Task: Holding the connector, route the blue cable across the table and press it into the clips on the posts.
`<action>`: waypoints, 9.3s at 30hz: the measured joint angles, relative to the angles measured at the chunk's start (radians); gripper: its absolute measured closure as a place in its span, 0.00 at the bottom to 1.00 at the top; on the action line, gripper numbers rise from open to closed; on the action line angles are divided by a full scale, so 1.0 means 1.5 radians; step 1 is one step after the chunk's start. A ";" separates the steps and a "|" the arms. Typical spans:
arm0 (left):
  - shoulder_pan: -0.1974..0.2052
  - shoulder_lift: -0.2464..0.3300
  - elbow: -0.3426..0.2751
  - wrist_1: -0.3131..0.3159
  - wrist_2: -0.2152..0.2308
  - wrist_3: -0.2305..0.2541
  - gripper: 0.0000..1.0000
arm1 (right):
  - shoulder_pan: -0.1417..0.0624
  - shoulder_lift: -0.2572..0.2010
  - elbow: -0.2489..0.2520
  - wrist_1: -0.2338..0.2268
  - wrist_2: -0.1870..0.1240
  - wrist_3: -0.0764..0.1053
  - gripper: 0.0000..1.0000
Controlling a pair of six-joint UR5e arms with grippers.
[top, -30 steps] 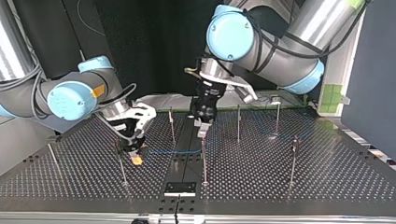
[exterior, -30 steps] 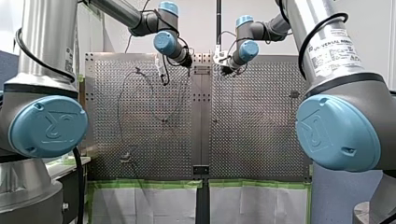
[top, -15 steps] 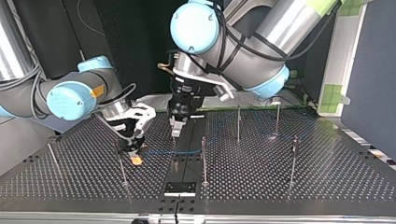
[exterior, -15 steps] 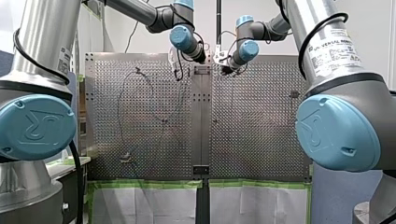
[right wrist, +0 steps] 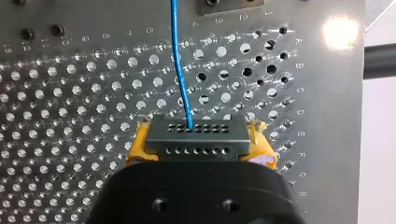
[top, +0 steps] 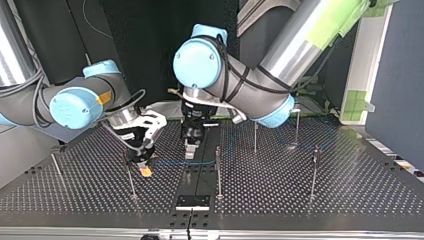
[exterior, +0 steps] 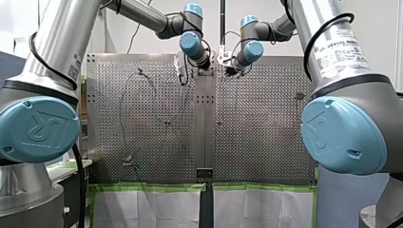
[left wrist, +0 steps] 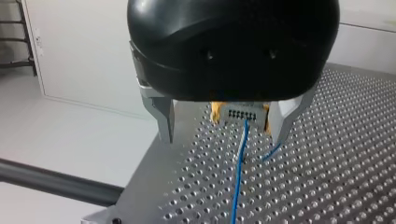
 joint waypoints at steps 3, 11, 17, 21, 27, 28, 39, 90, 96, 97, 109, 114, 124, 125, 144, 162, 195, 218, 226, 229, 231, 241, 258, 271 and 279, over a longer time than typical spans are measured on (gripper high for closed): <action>0.002 -0.014 0.014 0.005 0.001 0.000 0.00 | 0.000 0.000 0.000 0.000 0.000 0.000 1.00; 0.011 -0.024 0.023 0.015 0.007 -0.001 0.00 | 0.000 0.000 0.000 0.000 -0.001 0.000 1.00; 0.019 -0.048 0.044 0.003 0.017 -0.001 0.00 | 0.000 0.000 0.000 0.000 -0.003 0.003 1.00; 0.024 -0.073 0.068 -0.003 0.018 -0.003 0.00 | 0.000 0.000 0.000 0.000 -0.004 0.004 1.00; 0.027 -0.103 0.107 -0.013 0.019 -0.006 0.00 | 0.000 0.000 0.000 0.000 -0.004 0.004 1.00; 0.026 -0.109 0.113 -0.017 0.019 -0.006 0.00 | 0.000 0.000 0.000 0.000 -0.004 0.004 1.00; 0.029 -0.134 0.147 -0.021 -0.001 -0.006 0.00 | 0.000 0.000 0.000 0.000 -0.006 0.004 1.00; 0.005 -0.115 -0.048 0.130 -0.074 -0.040 1.00 | -0.005 0.000 0.155 -0.002 -0.008 -0.006 1.00; 0.009 -0.116 -0.080 0.161 -0.073 -0.038 1.00 | -0.006 0.000 0.170 -0.003 -0.008 -0.011 1.00; 0.010 -0.116 -0.085 0.167 -0.073 -0.038 1.00 | -0.006 0.000 0.173 -0.003 -0.007 -0.012 1.00; 0.042 -0.127 -0.153 0.234 -0.022 -0.035 1.00 | -0.007 0.000 0.224 -0.026 -0.006 -0.014 1.00; 0.041 -0.149 -0.178 0.260 -0.007 -0.034 1.00 | -0.007 0.000 0.230 -0.030 -0.005 -0.014 1.00; 0.018 -0.169 -0.233 0.314 0.038 -0.056 1.00 | -0.007 0.001 0.257 -0.048 -0.001 -0.014 1.00; 0.016 -0.169 -0.239 0.321 0.042 -0.058 1.00 | -0.007 0.001 0.262 -0.054 -0.001 -0.013 1.00; 0.014 -0.169 -0.355 0.436 0.086 -0.102 1.00 | -0.018 0.010 0.330 -0.156 0.031 -0.024 1.00; 0.019 -0.210 -0.347 0.434 0.124 -0.157 1.00 | -0.029 0.015 0.361 -0.222 0.029 -0.034 1.00; 0.034 -0.223 -0.169 0.328 0.122 -0.206 1.00 | -0.064 0.028 0.360 -0.256 -0.013 -0.010 1.00; 0.045 -0.255 -0.143 0.350 0.156 -0.211 1.00 | -0.093 0.039 0.360 -0.278 -0.037 0.011 1.00; 0.079 -0.279 -0.103 0.349 0.182 -0.213 1.00 | -0.104 0.056 0.360 -0.297 -0.035 0.012 1.00; 0.092 -0.280 -0.098 0.340 0.182 -0.202 1.00 | -0.108 0.060 0.359 -0.305 -0.035 0.012 1.00; 0.101 -0.281 -0.097 0.335 0.182 -0.194 1.00 | -0.110 0.061 0.356 -0.307 -0.037 0.013 1.00; 0.111 -0.280 -0.097 0.321 0.196 -0.181 0.86 | -0.129 0.062 0.340 -0.307 -0.039 0.021 1.00; 0.087 -0.261 -0.098 0.233 0.132 -0.107 0.00 | -0.144 0.061 0.329 -0.277 -0.038 0.023 1.00; 0.021 -0.208 -0.106 0.156 0.062 -0.095 0.00 | -0.149 0.060 0.329 -0.276 -0.037 0.022 1.00; -0.030 -0.205 -0.111 0.104 0.014 -0.064 0.00 | -0.151 0.060 0.329 -0.274 -0.039 0.022 1.00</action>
